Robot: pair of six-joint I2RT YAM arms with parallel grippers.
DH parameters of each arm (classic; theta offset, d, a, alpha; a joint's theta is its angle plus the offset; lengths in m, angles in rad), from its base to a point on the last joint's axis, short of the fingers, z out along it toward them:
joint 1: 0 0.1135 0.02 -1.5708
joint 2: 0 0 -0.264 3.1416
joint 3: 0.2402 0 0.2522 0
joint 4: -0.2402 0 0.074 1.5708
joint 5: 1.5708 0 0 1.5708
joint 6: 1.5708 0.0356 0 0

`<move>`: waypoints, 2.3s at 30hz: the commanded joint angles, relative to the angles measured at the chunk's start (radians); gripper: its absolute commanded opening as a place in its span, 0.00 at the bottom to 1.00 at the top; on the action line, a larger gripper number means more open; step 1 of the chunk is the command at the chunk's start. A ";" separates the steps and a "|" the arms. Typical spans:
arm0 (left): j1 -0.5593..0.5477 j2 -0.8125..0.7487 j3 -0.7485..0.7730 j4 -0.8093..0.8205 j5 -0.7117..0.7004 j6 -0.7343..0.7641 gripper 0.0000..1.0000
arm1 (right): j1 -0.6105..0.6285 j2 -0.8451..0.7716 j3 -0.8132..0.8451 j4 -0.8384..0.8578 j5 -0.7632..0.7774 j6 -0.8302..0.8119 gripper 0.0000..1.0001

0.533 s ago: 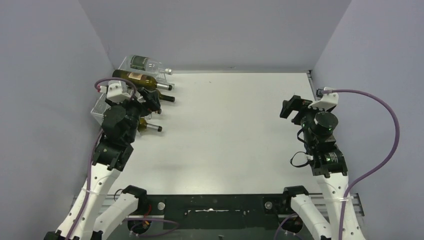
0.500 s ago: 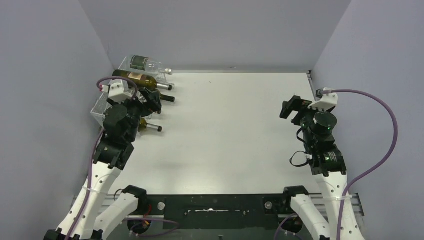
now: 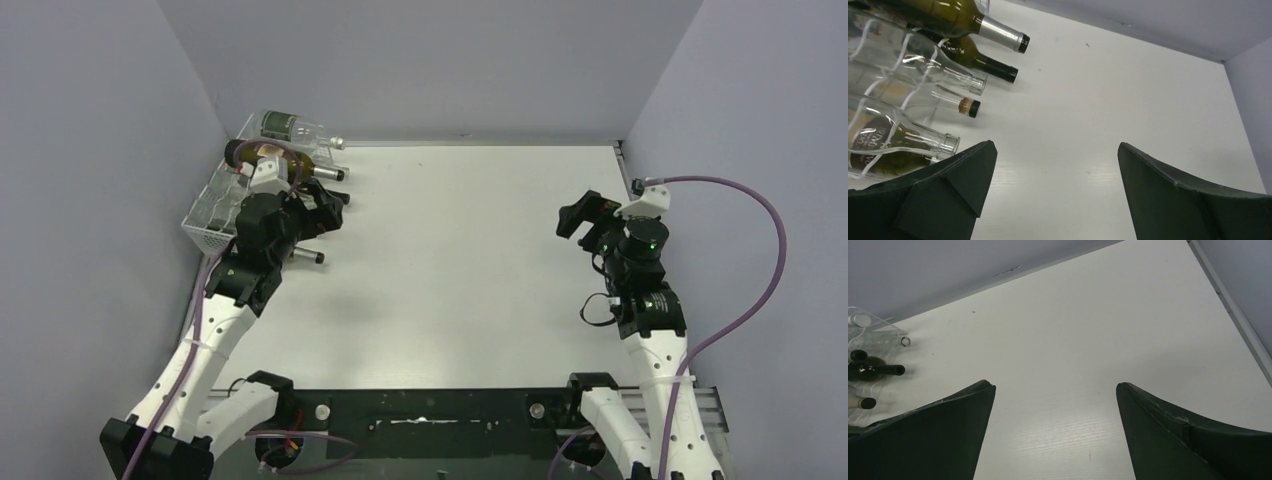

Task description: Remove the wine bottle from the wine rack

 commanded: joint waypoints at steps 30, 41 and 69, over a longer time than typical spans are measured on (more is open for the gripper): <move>0.059 0.355 0.318 -0.445 -0.282 -0.064 0.84 | 0.110 0.197 -0.015 0.086 -0.249 0.007 0.98; 0.179 0.218 0.105 -0.221 -0.245 -0.401 0.81 | 0.171 0.211 -0.034 0.109 -0.223 0.040 0.98; 0.267 0.423 0.096 -0.223 -0.232 -0.770 0.60 | 0.181 0.187 -0.047 0.069 -0.126 0.036 0.98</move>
